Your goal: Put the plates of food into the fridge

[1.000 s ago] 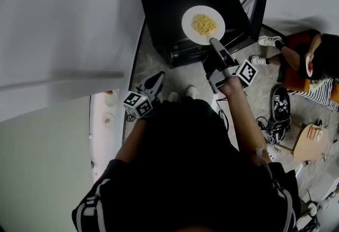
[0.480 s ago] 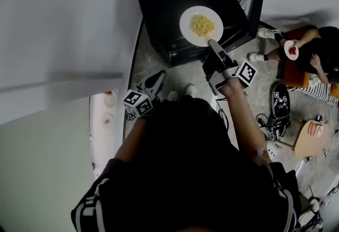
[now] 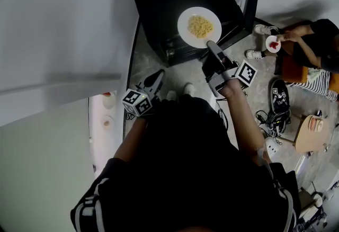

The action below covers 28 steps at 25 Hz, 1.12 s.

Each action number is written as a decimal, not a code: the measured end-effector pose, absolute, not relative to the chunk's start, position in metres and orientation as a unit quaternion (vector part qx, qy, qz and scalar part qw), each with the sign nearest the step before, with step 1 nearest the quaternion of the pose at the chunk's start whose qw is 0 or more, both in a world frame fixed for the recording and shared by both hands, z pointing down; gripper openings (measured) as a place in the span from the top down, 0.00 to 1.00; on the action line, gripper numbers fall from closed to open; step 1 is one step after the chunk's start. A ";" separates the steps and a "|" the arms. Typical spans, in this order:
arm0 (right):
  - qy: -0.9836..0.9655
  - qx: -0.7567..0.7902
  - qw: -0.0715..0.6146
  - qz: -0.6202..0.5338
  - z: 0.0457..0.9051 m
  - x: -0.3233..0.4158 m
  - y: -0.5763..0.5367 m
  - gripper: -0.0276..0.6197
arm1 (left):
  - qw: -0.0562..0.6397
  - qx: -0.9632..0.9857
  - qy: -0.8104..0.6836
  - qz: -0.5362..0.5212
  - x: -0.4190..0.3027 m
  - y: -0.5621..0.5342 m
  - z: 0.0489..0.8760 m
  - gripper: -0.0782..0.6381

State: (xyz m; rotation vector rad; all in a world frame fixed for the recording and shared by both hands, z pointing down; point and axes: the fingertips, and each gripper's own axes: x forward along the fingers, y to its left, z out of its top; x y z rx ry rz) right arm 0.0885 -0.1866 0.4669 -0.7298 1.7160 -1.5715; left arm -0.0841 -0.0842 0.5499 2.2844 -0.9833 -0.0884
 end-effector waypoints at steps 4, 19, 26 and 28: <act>0.660 -0.283 0.346 -0.604 0.466 0.089 -0.186 0.89 | 0.323 0.872 -0.366 -0.032 -0.082 -0.086 0.552 0.86; 0.644 -0.302 0.354 -0.607 0.486 0.099 -0.183 0.89 | 0.337 0.874 -0.349 -0.025 -0.080 -0.098 0.573 0.86; 0.637 -0.310 0.355 -0.610 0.489 0.100 -0.169 0.89 | 0.341 0.876 -0.341 -0.018 -0.081 -0.091 0.571 0.86; 0.635 -0.312 0.356 -0.611 0.489 0.100 -0.171 0.89 | 0.342 0.876 -0.339 -0.016 -0.082 -0.095 0.570 0.86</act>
